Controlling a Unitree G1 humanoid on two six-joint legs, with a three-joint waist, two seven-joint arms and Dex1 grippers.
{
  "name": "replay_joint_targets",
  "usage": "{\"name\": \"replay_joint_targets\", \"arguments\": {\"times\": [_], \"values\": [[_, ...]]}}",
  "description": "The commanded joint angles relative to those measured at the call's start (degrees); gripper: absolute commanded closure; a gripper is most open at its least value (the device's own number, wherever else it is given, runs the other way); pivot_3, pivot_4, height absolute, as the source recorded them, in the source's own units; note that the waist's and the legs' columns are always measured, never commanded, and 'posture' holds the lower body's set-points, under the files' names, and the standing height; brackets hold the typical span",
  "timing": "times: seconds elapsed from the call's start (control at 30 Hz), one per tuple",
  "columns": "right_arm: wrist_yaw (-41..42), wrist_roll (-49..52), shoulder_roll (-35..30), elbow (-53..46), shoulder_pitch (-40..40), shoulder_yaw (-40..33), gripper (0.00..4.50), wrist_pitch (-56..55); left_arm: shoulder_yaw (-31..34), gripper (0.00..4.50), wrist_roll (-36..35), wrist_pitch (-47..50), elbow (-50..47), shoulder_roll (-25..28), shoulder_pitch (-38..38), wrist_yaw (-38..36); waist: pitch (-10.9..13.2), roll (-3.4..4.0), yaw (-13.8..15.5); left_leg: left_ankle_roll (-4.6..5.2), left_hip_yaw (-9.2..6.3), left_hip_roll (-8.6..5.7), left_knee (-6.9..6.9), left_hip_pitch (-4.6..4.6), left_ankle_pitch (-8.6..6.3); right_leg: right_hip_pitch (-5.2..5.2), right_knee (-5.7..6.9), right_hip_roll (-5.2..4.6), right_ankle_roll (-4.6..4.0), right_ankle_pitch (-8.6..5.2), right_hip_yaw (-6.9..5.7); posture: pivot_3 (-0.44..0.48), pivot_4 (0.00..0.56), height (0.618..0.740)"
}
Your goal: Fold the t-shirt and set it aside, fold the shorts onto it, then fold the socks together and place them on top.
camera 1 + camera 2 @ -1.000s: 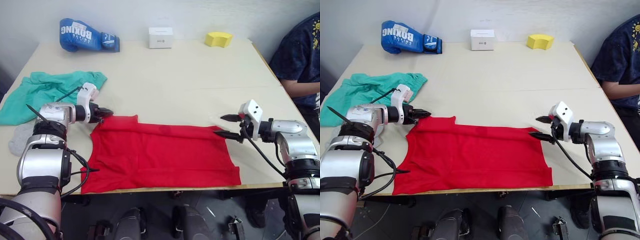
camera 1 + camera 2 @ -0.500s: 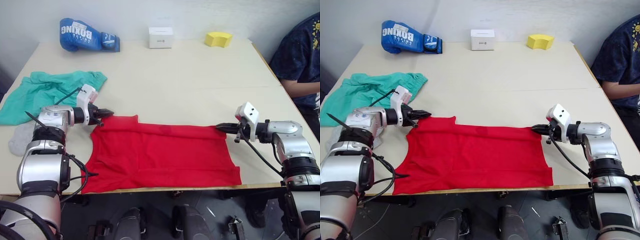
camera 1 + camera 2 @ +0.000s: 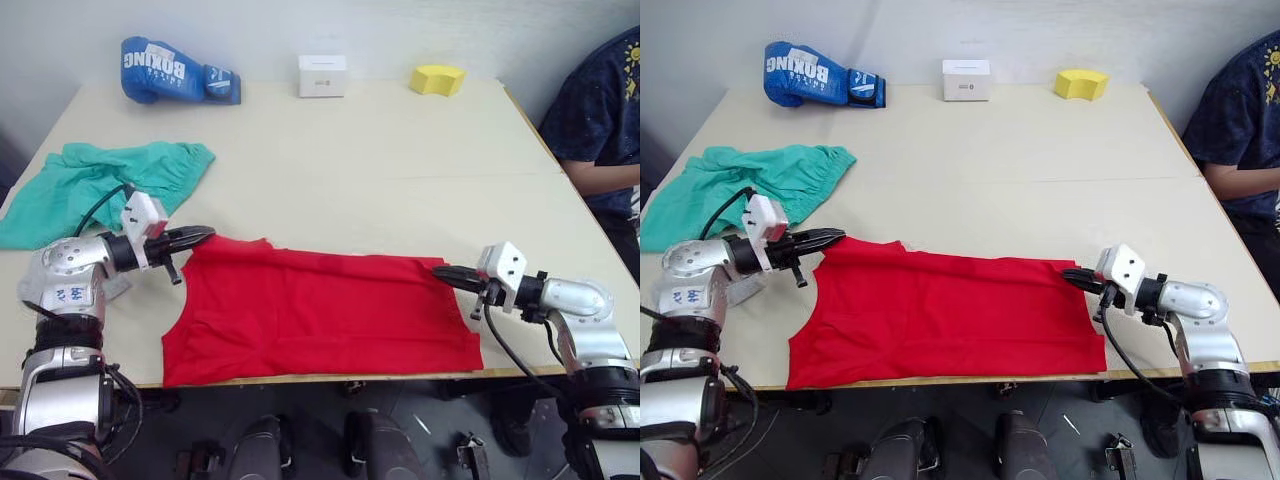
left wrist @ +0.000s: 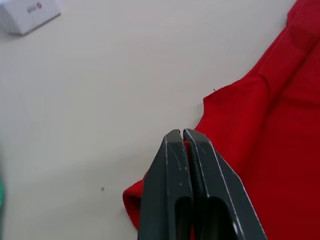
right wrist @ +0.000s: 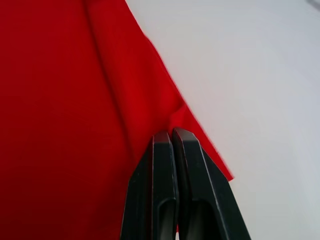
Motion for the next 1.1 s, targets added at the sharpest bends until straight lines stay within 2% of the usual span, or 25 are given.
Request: {"name": "replay_joint_targets", "arguments": {"times": [0.03,0.17,0.3,0.5,0.7,0.83,0.87,0.97,1.03,1.1], "values": [[-0.7,-1.6,-1.2,0.2,2.3,-0.5,4.48,-8.2,-0.3,4.5,0.5,-9.1,-7.2,1.5,3.8,-0.9,0.0,0.0,0.0,-0.01,0.0,0.01,-0.04,0.05,-0.01,0.04,-0.04,0.0,0.0,0.0,0.02,0.0,0.15,0.74],[-5.3,-4.1,-0.4,4.5,2.2,-0.8,4.48,-14.8,-2.6,4.5,6.8,-31.7,-6.7,3.5,8.0,0.5,0.0,0.0,0.0,0.05,0.0,0.0,-0.03,0.08,-0.06,0.08,-0.06,-0.01,0.0,0.0,0.05,0.0,0.15,0.74],[-7.0,-6.6,-0.4,8.1,2.4,1.0,4.48,-21.8,-4.7,4.5,9.6,-43.1,-5.2,5.4,10.6,2.8,0.0,0.02,0.0,0.11,0.0,0.02,-0.05,0.11,-0.32,0.09,-0.09,-0.04,-0.02,0.0,0.14,0.0,0.15,0.74],[-11.7,-10.9,-1.4,14.3,1.6,2.3,4.48,-31.4,-6.9,4.5,15.5,-52.0,-0.3,8.6,11.6,9.1,0.0,0.02,0.0,0.25,0.0,0.02,-0.05,0.12,-0.34,0.09,-0.11,-0.04,-0.04,-0.01,0.24,0.0,0.15,0.74],[-15.9,-15.7,-3.4,18.7,1.5,4.2,4.48,-38.8,-6.4,4.5,26.2,-57.4,3.4,10.6,10.4,20.1,0.0,0.02,0.0,0.36,0.01,0.02,-0.06,0.13,-0.42,0.1,-0.13,-0.05,-0.04,-0.01,0.23,0.0,0.15,0.74],[-17.6,-15.8,-4.1,20.0,1.6,5.0,4.48,-37.7,-8.4,4.5,25.1,-54.9,4.0,11.3,10.7,22.9,0.0,0.02,-0.1,0.38,0.02,0.02,-0.06,0.14,-0.42,0.12,-0.14,-0.04,-0.04,-0.01,0.21,0.0,0.15,0.74],[-15.9,-13.3,-4.0,19.2,2.1,5.1,4.49,-36.6,-8.2,4.3,24.9,-55.0,4.0,11.5,10.8,24.1,0.0,0.02,-0.1,0.38,0.02,0.03,-0.05,0.14,-0.42,0.13,-0.14,-0.04,-0.04,-0.01,0.21,0.0,0.15,0.74],[-11.1,-7.3,-4.9,15.9,4.3,5.4,3.88,-33.6,-8.7,3.61,21.9,-53.6,4.1,13.4,12.6,24.4,0.0,0.02,-0.1,0.39,0.02,0.04,-0.06,0.15,-0.42,0.14,-0.14,-0.04,-0.04,-0.01,0.26,0.0,0.15,0.74],[-7.1,-3.3,-6.0,13.1,6.3,5.6,3.21,-29.6,-9.0,2.98,20.0,-52.9,4.0,14.8,14.1,24.1,0.0,0.02,-0.1,0.4,0.01,0.04,-0.07,0.16,-0.43,0.15,-0.16,-0.04,-0.04,-0.02,0.36,0.0,0.15,0.74],[-6.2,-1.5,-7.0,11.9,7.8,4.8,2.5,-27.5,-8.7,2.29,14.3,-49.5,2.2,16.0,16.6,22.1,0.0,0.02,-0.1,0.46,0.0,0.06,-0.07,0.19,-0.47,0.21,-0.2,-0.04,-0.04,-0.02,0.4,0.0,0.15,0.74]]}}
